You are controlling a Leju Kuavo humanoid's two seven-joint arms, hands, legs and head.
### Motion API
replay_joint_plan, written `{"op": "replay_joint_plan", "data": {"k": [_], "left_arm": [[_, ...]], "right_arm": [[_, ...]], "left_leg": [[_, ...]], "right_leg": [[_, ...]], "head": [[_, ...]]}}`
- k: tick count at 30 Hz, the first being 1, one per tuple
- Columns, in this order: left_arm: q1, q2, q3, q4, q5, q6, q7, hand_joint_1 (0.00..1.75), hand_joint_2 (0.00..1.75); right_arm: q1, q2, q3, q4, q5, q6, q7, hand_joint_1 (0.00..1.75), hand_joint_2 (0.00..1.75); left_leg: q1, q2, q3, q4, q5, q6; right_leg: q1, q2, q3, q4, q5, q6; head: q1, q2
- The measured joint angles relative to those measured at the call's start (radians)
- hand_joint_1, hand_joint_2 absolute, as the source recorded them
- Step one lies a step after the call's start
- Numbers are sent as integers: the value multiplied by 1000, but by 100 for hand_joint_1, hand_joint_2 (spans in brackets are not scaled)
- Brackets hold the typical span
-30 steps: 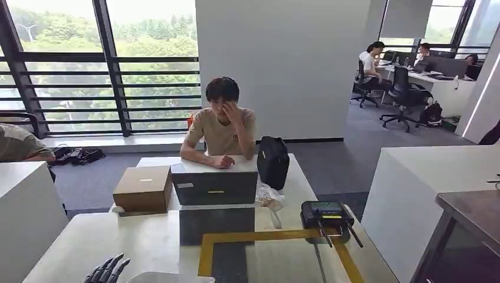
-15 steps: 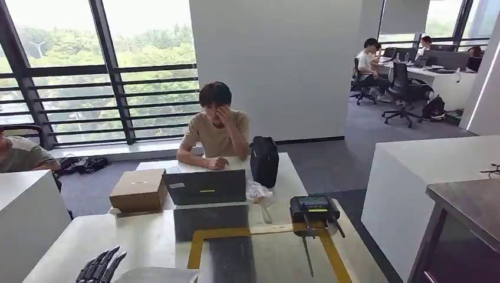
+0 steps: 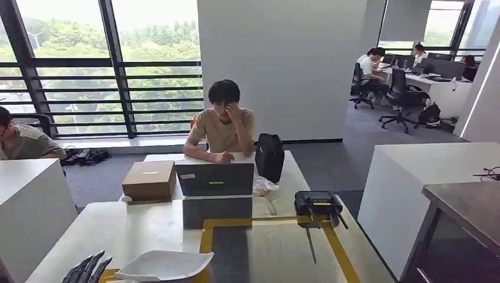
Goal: Take the parts from the cabinet and place them on the table.
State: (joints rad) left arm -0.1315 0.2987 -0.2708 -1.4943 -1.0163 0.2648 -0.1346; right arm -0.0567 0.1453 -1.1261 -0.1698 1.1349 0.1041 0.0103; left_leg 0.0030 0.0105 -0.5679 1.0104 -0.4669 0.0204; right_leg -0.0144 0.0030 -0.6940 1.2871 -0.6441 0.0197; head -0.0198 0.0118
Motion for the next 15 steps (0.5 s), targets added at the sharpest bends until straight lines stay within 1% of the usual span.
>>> {"op": "replay_joint_plan", "data": {"k": [1,2,3,4,5,6,7,8,9,10,11,12,13,14,15], "left_arm": [[24,4,13,-16,-4,0,4,0,0],[42,7,24,-34,-12,-4,9,0,0],[50,6,28,-48,-24,-12,10,0,0],[53,5,28,-59,-37,-26,9,0,0],[53,3,27,-67,-49,-38,9,0,0],[51,-4,27,-73,-62,-51,9,0,0],[47,-9,27,-75,-72,-61,9,0,0],[42,-16,25,-76,-77,-66,9,0,0],[39,-20,24,-79,-79,-68,9,0,0],[39,-23,24,-81,-82,-71,9,0,0],[37,-24,24,-81,-84,-72,8,0,0],[35,-26,24,-81,-87,-79,8,0,0],[34,-27,24,-81,-89,-81,8,0,0],[30,-28,24,-81,-92,-82,8,0,0],[28,-31,24,-80,-93,-87,8,0,0]], "right_arm": [[0,-1,2,0,4,0,1,0,0],[0,-4,2,0,5,0,1,0,0],[0,-5,2,0,5,0,3,0,0],[-1,-6,2,0,1,0,5,0,0],[-4,-6,2,0,-6,-2,7,0,0],[-10,-8,2,-1,-13,-3,8,0,0],[-12,-8,2,0,-16,-3,8,0,0],[-13,-6,2,0,-18,-3,8,0,0],[-16,-6,2,0,-20,-3,10,0,0],[-17,-6,2,0,-23,-4,11,0,0],[-15,-4,2,0,-25,-4,13,0,0],[-17,-3,2,0,-27,-4,13,0,0],[-15,-4,2,0,-29,-4,13,0,0],[-14,-4,2,0,-29,-4,12,0,0],[-14,-4,2,0,-29,-3,9,0,0]], "left_leg": [[-1,1,-15,3,10,0],[-1,2,-30,7,18,-1],[0,1,-46,12,26,-2],[0,0,-60,17,34,-4],[0,-3,-71,22,41,-7],[-1,-4,-78,26,49,-12],[-1,-8,-77,24,57,-22],[0,-6,-75,24,62,-29],[3,-6,-76,18,73,-36],[2,-6,-76,11,81,-43],[2,-8,-86,13,84,-48],[3,-9,-99,35,37,-52],[5,-10,-116,87,-31,-56],[7,-9,-132,160,-93,-63],[9,-9,-147,238,-135,-66]], "right_leg": [[0,0,-5,44,-5,1],[0,0,13,42,19,0],[0,0,51,-3,58,-2],[0,0,103,-76,93,-6],[2,0,166,-165,110,-12],[7,0,216,-255,69,-22],[11,0,223,-262,77,-20],[14,1,214,-274,78,-25],[16,1,208,-270,82,-30],[15,1,205,-272,90,-37],[6,-3,193,-281,111,-44],[5,-4,181,-284,124,-53],[5,-6,167,-284,136,-58],[5,-7,152,-283,149,-58],[5,-7,136,-283,161,-57]], "head": [[0,0],[0,0],[0,0],[0,0],[0,0],[1,0],[-2,0],[-1,0],[-2,0],[0,0],[0,0],[-2,-1],[-4,-1],[-5,-1],[-5,-1]]}}
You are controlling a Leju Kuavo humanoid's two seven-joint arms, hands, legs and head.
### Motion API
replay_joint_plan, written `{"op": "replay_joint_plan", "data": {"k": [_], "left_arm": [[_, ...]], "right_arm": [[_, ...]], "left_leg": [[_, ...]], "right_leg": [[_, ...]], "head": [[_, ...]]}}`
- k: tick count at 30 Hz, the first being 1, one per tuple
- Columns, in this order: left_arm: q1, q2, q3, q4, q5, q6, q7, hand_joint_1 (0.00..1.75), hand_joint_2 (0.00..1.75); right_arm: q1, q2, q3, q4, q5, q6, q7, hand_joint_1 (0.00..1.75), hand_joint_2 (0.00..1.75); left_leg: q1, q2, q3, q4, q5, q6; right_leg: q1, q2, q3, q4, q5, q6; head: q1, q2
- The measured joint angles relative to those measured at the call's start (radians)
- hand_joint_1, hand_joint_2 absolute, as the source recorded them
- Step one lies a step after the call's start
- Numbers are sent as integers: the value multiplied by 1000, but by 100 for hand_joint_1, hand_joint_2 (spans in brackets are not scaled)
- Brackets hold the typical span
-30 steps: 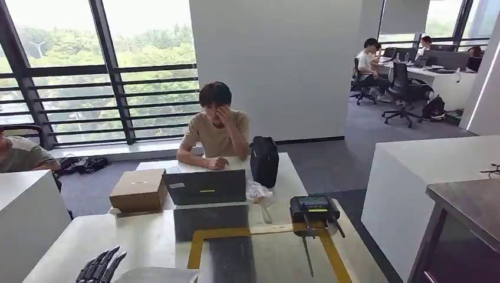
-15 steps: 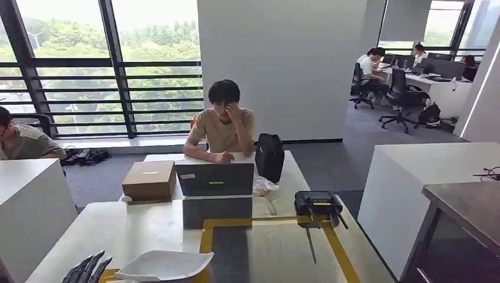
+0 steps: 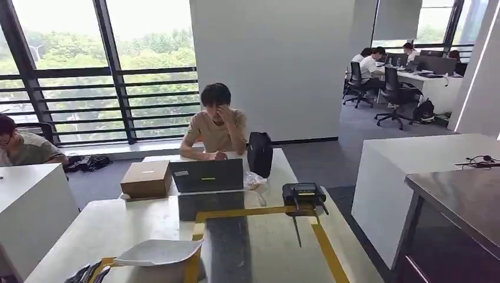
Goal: Take the parts from the cabinet and place them on the table.
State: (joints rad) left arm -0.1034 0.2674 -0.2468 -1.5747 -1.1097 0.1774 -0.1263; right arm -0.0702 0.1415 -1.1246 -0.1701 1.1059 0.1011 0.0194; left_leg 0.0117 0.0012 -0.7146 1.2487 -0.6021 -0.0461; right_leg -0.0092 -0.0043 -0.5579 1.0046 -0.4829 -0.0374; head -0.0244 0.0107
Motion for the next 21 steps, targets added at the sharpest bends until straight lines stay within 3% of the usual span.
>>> {"op": "replay_joint_plan", "data": {"k": [1,2,3,4,5,6,7,10,11,12,13,15,16,17,18,20,21], "left_arm": [[0,-2,0,1,0,-1,0,0,0],[-1,-4,0,2,0,-3,0,0,0],[-4,-6,0,3,0,-6,0,0,0],[-8,-9,0,2,-1,-10,0,0,0],[-11,-11,0,2,-2,-11,1,0,0],[-16,-14,0,-1,-5,-16,3,0,0],[-21,-17,0,-4,-11,-23,3,0,0],[-26,-24,0,-6,-21,-37,5,0,0],[-29,-27,0,-5,-21,-42,2,0,0],[-38,-32,0,-2,-23,-46,0,0,0],[-44,-35,0,0,-24,-48,0,0,0],[-54,-43,0,3,-22,-56,-5,0,0],[-57,-43,0,5,-21,-57,-7,0,0],[-57,-44,0,7,-19,-62,-9,0,0],[-57,-44,0,10,-18,-63,-10,0,0],[-58,-44,0,11,-13,-63,-12,0,0],[-60,-44,0,11,-12,-63,-15,0,0]], "right_arm": [[0,0,0,0,0,1,-2,0,0],[0,0,0,0,0,2,-4,0,0],[0,0,0,0,0,3,-7,0,0],[0,0,0,0,0,4,-8,0,0],[0,0,0,0,0,5,-8,0,0],[-1,0,0,0,0,4,-8,0,0],[-1,0,0,0,0,4,-10,0,0],[-2,0,0,0,-5,3,-8,0,0],[1,0,0,0,-8,4,-8,0,0],[1,0,0,0,-9,5,-8,0,0],[1,0,0,0,-10,6,-5,0,0],[-1,3,0,0,-10,11,-3,0,0],[-1,3,0,0,-9,12,-1,0,0],[-1,3,0,0,-9,13,2,0,0],[-1,3,0,0,-8,14,6,0,0],[-1,3,0,0,-8,14,10,0,0],[-2,3,0,0,-7,14,9,0,0]], "left_leg": [[0,0,-5,56,-13,-3],[1,0,6,79,4,-5],[2,0,35,62,41,-5],[4,0,87,3,82,-4],[5,0,148,-78,101,-2],[5,0,220,-179,76,1],[-2,-2,269,-254,47,6],[-9,-5,244,-247,54,34],[-5,-2,236,-251,66,49],[-3,5,224,-251,77,59],[-3,4,212,-251,87,67],[-5,4,184,-249,111,69],[-7,5,171,-246,123,70],[-8,5,154,-243,135,68],[-8,6,137,-238,144,66],[-8,6,109,-226,157,61],[-8,6,100,-218,162,56]], "right_leg": [[0,0,-16,1,12,1],[0,0,-30,1,23,3],[-1,-1,-43,3,35,6],[-1,-1,-58,5,46,10],[-2,-1,-70,8,56,14],[-2,-1,-77,12,63,20],[2,0,-85,17,70,26],[0,0,-84,8,94,46],[-3,1,-90,10,97,54],[-6,2,-99,32,57,59],[-5,3,-114,77,-7,62],[-5,4,-155,227,-125,67],[-5,4,-167,295,-146,67],[-5,4,-165,328,-131,66],[-4,4,-142,318,-94,65],[-5,4,-39,191,-32,59],[-4,5,30,93,-32,52]], "head": [[-1,0],[-2,0],[-1,0],[-2,0],[-1,0],[-1,0],[-2,0],[0,0],[-1,0],[0,0],[1,0],[2,0],[2,0],[2,0],[3,0],[3,0],[3,0]]}}
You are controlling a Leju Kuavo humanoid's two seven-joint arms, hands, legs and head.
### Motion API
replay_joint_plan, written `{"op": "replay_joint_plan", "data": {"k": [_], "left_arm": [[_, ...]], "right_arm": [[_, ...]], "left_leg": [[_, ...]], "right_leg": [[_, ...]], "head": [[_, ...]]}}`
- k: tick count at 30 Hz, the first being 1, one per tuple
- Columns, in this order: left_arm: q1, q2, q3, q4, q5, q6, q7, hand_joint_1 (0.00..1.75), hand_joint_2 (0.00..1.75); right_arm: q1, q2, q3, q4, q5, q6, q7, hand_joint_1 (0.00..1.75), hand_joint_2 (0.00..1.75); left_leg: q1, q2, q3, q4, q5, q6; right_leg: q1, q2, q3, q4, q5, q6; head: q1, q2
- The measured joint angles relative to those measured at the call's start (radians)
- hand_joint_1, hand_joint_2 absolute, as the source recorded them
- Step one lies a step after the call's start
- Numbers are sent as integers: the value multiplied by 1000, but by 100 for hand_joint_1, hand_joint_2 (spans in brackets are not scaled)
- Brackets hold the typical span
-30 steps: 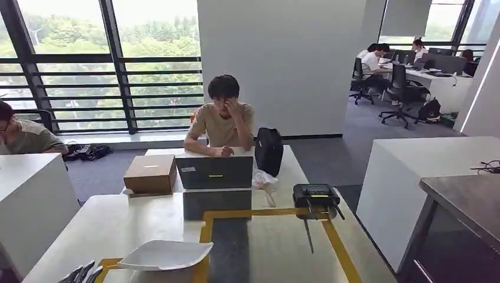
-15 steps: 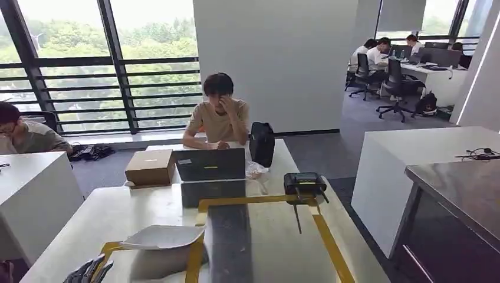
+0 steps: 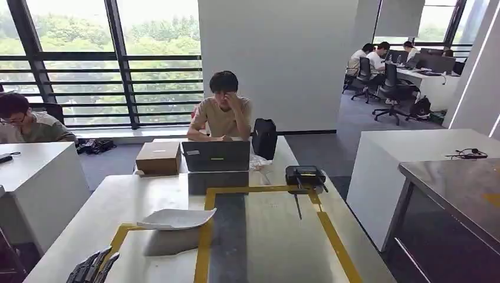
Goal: Take the parts from the cabinet and place them on the table.
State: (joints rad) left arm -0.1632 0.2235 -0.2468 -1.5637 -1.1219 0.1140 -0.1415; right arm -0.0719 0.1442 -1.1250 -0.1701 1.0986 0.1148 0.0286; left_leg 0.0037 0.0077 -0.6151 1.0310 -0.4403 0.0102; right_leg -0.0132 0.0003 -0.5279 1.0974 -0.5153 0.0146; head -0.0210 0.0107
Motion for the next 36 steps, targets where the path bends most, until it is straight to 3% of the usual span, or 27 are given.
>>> {"op": "replay_joint_plan", "data": {"k": [1,3,5,6,7,9,10,11,12,14,15,16,17,20,21,22,24,25,26,27,28,29,30,31,32,35,36], "left_arm": [[-1,0,0,0,0,0,-2,0,0],[-8,-1,0,6,0,0,-3,0,0],[-11,-1,-1,9,0,0,-3,0,0],[-11,-1,0,11,0,0,-3,0,0],[-11,-1,0,13,0,0,-3,0,0],[-12,-1,0,18,0,0,-3,0,0],[-11,-1,0,19,0,0,-3,0,0],[-11,-1,0,23,0,0,-3,0,0],[-11,-1,-1,25,1,0,-2,0,0],[-13,-3,0,26,1,0,-2,0,0],[-16,-3,0,26,2,0,-3,0,0],[-21,-4,0,27,2,0,-3,0,0],[-23,-5,0,27,4,0,-4,0,0],[-26,-5,0,35,11,0,-6,0,0],[-29,-7,0,40,12,0,-9,0,0],[-31,-10,0,43,12,0,-14,0,0],[-32,-15,0,53,12,2,-22,0,0],[-34,-16,0,59,13,2,-26,0,0],[-36,-16,0,64,14,3,-27,0,0],[-37,-16,0,69,17,3,-28,0,0],[-38,-16,0,72,19,4,-29,0,0],[-39,-16,0,75,20,5,-29,0,0],[-40,-16,0,76,21,6,-29,0,0],[-39,-16,0,74,21,8,-29,0,0],[-41,-16,0,74,21,9,-28,0,0],[-41,-18,0,74,21,10,-28,0,0],[-41,-16,0,75,21,10,-27,0,0]], "right_arm": [[-1,0,0,0,1,0,0,0,0],[-1,0,0,0,2,0,-2,0,0],[0,1,0,0,2,2,-2,0,0],[-2,2,0,0,2,2,-2,0,0],[-3,1,0,0,2,2,0,0,0],[-2,1,0,0,3,0,-1,0,0],[-2,1,0,0,3,0,-1,0,0],[-2,1,0,0,3,0,-2,0,0],[-2,1,0,0,3,0,-3,0,0],[-2,1,0,0,3,0,-5,0,0],[-3,2,0,0,3,0,-5,0,0],[-3,2,0,0,5,1,-6,0,0],[-2,1,0,0,8,2,-10,0,0],[-1,2,0,0,9,4,-11,0,0],[2,1,0,0,8,3,-11,0,0],[2,1,0,0,8,0,-13,0,0],[3,2,0,0,8,-1,-13,0,0],[2,2,0,0,8,-2,-14,0,0],[1,2,0,0,8,-3,-15,0,0],[1,2,0,0,8,-5,-16,0,0],[1,1,0,0,8,-6,-18,0,0],[1,1,0,0,8,-7,-17,0,0],[1,1,0,0,8,-7,-17,0,0],[-2,0,0,0,8,-7,-14,0,0],[-2,0,0,0,8,-7,-15,0,0],[-1,1,0,0,8,-9,-13,0,0],[1,2,0,0,8,-9,-12,0,0]], "left_leg": [[-5,0,-10,7,5,-7],[-2,3,-9,4,19,-20],[-4,2,-15,-5,38,-35],[1,-3,-24,5,18,-38],[0,-4,-42,41,-40,-42],[4,-4,-72,176,-151,-52],[5,-4,-84,243,-181,-55],[5,-4,-84,288,-181,-57],[6,-4,-67,290,-151,-58],[7,-4,26,179,-74,-54],[7,-5,91,89,-68,-50],[6,-5,146,0,-115,-46],[0,-9,169,-30,-124,-36],[-5,-7,142,-28,-106,-9],[2,-1,131,-32,-91,3],[1,1,117,-32,-79,9],[0,1,92,-31,-54,17],[-2,2,73,-28,-39,18],[-3,2,53,-24,-26,17],[-3,2,34,-20,-15,16],[-3,2,17,-14,-7,13],[-3,2,0,-8,2,11],[-3,2,-14,-2,10,7],[-3,3,-23,4,16,2],[-5,3,-26,6,23,-5],[-2,5,-27,-11,54,-25],[-1,3,-34,-6,54,-30]], "right_leg": [[7,1,46,-80,-38,-8],[10,2,30,-80,-32,-15],[7,0,19,-85,-12,-31],[3,-6,9,-89,3,-40],[2,-7,-6,-91,14,-50],[4,-8,-34,-90,37,-51],[4,-8,-48,-89,48,-51],[4,-9,-59,-87,60,-50],[4,-10,-76,-85,72,-48],[4,-10,-106,-80,92,-41],[4,-9,-115,-75,101,-37],[7,-9,-122,-72,108,-31],[7,-9,-123,-72,116,-25],[5,-8,-124,-84,145,-2],[0,-7,-131,-77,137,3],[0,-5,-144,-52,84,8],[0,-3,-178,76,-54,14],[0,-3,-195,158,-95,16],[1,-2,-201,212,-98,17],[2,-2,-190,230,-72,16],[2,-2,-160,209,-36,14],[2,-2,-108,148,1,11],[3,-2,-41,58,16,6],[6,0,23,-42,-29,-3],[12,1,45,-83,-38,-9],[17,1,22,-81,-17,-29],[5,-6,13,-93,2,-39]], "head": [[1,0],[0,0],[-1,0],[-1,0],[-4,0],[-5,0],[-5,0],[-5,0],[-5,0],[-5,0],[-5,0],[-5,0],[-4,0],[-4,0],[-4,0],[-3,0],[-1,0],[0,0],[0,0],[0,0],[0,0],[0,0],[1,0],[3,0],[3,0],[5,1],[5,1]]}}
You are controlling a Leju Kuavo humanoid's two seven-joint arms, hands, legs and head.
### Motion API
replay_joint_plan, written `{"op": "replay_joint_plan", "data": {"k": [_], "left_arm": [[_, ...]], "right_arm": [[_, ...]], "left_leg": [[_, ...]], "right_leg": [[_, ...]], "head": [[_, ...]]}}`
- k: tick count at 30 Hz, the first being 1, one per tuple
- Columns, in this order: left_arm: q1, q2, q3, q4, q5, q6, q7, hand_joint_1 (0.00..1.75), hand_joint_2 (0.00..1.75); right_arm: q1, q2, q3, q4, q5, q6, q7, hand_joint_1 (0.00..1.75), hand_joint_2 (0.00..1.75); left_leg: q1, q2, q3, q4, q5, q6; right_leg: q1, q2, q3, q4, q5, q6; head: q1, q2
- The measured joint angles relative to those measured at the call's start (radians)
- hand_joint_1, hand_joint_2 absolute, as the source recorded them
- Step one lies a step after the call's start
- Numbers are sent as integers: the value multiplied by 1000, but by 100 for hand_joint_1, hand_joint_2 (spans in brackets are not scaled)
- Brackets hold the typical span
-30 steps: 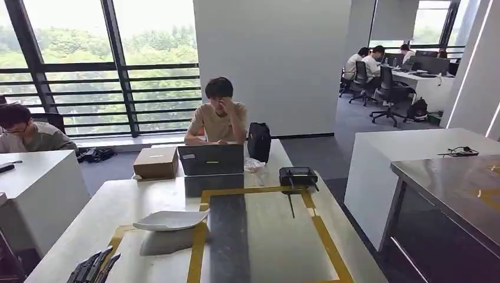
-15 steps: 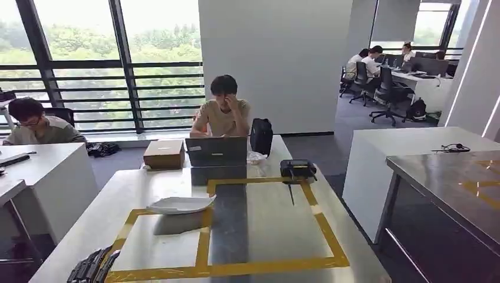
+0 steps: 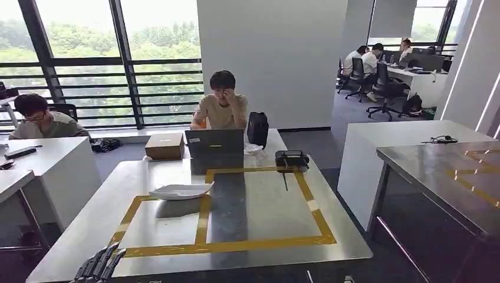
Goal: Take the parts from the cabinet and place them on the table.
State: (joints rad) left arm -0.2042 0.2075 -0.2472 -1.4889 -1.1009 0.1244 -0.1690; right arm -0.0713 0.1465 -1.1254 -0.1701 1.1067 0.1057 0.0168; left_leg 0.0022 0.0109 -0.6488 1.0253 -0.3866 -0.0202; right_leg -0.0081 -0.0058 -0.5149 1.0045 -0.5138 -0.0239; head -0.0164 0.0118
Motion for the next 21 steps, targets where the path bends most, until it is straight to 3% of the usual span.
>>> {"op": "replay_joint_plan", "data": {"k": [1,2,4,5,6,7,9,10,11,12,14,15,16,17,19,20,21], "left_arm": [[0,0,0,0,0,0,2,0,0],[0,0,0,1,0,0,2,0,0],[1,0,0,3,0,0,1,0,0],[3,0,0,5,0,0,1,0,0],[4,0,0,8,0,0,2,0,0],[7,0,0,8,-2,1,4,0,0],[12,-2,0,7,-6,6,9,0,0],[16,-1,0,6,-8,12,13,0,0],[23,-1,1,0,-8,18,16,0,0],[38,-1,5,-5,-6,27,20,0,0],[60,2,13,-10,-3,35,22,0,0],[66,3,14,-12,-3,36,24,0,0],[68,3,14,-14,-3,37,23,0,0],[72,3,15,-17,-3,38,23,0,0],[89,2,21,-24,-3,42,26,0,0],[101,0,27,-26,-7,43,27,0,0],[114,-3,34,-28,-10,45,28,0,0]], "right_arm": [[-2,1,0,0,0,0,0,0,0],[-2,0,0,0,0,0,0,0,0],[-1,0,0,0,0,0,3,0,0],[-2,0,0,0,0,0,6,0,0],[-1,0,0,0,0,0,10,0,0],[-1,0,0,0,0,-2,13,0,0],[-1,0,-1,0,2,-4,12,0,0],[-1,0,0,0,6,-5,11,0,0],[0,-2,-1,0,10,-4,10,0,0],[2,-6,0,-1,15,-4,8,0,0],[3,-8,0,0,19,-3,6,0,0],[6,-12,0,0,22,-2,6,0,0],[8,-16,0,0,22,-2,6,0,0],[8,-16,0,0,23,-2,6,0,0],[8,-17,0,0,27,-2,3,0,0],[8,-20,0,0,35,-1,3,0,0],[8,-23,1,0,37,0,3,0,0]], "left_leg": [[0,-5,-14,17,-40,-4],[2,-8,-29,64,-102,-8],[6,-8,-57,208,-208,-18],[6,-8,-64,272,-227,-21],[7,-8,-56,299,-211,-22],[7,-8,-29,284,-173,-22],[8,-7,71,156,-113,-18],[8,-8,141,57,-129,-14],[0,-9,196,-25,-167,-9],[-1,-10,190,-24,-165,2],[-5,-10,176,-23,-157,13],[-2,-9,169,-28,-146,26],[3,-4,159,-29,-133,38],[3,-5,145,-29,-121,47],[1,-5,114,-26,-96,50],[-1,-4,100,-24,-83,50],[-1,-4,81,-22,-69,49]], "right_leg": [[1,-2,-10,-1,11,-7],[1,-4,-23,-1,23,-14],[2,-4,-53,0,46,-13],[2,-5,-66,2,58,-12],[2,-6,-81,3,70,-10],[2,-6,-98,6,83,-8],[1,-6,-128,9,104,-2],[1,-6,-136,14,112,2],[5,-4,-141,16,120,9],[4,-4,-138,10,132,14],[0,-4,-138,3,149,27],[4,-2,-140,2,157,36],[-2,0,-148,19,121,42],[-2,1,-161,65,54,48],[-2,1,-197,213,-68,56],[-2,1,-208,280,-96,57],[-2,2,-207,321,-89,57]], "head": [[0,0],[-4,0],[-4,0],[-5,0],[-4,0],[-4,0],[-3,0],[-3,0],[-3,0],[-1,0],[-2,0],[-2,0],[-2,0],[-1,0],[-1,0],[-1,0],[-2,0]]}}
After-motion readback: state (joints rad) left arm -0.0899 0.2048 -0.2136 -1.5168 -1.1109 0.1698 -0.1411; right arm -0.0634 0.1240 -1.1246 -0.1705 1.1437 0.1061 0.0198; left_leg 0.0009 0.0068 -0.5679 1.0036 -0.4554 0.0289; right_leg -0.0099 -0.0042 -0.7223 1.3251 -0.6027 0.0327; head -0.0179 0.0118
